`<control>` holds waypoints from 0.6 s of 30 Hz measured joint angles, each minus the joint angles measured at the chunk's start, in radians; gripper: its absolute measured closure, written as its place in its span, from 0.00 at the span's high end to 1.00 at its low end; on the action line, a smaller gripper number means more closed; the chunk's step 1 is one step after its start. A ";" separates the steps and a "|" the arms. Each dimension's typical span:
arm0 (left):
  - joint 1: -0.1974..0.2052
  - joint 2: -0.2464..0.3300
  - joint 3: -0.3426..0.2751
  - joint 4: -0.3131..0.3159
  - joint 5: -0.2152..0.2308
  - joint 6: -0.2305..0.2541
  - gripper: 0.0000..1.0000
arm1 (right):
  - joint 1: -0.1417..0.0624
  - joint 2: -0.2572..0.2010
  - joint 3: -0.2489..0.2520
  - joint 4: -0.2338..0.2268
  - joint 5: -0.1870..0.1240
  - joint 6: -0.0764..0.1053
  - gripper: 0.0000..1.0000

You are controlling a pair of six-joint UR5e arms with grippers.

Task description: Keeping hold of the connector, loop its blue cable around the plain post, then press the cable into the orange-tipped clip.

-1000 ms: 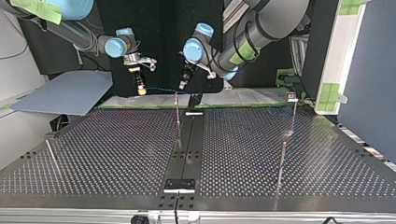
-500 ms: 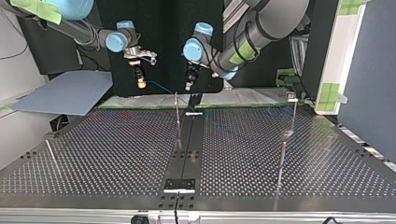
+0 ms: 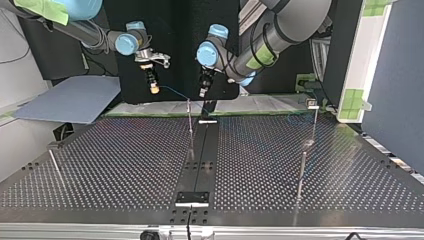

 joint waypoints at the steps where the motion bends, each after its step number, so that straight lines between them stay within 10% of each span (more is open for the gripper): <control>1: 0.000 0.000 0.000 0.000 0.000 0.000 1.00 | 0.002 0.000 0.002 0.001 -0.001 -0.003 0.00; 18: 0.014 0.000 -0.031 0.003 -0.002 -0.063 1.00 | 0.011 0.000 0.037 -0.023 -0.089 -0.030 0.00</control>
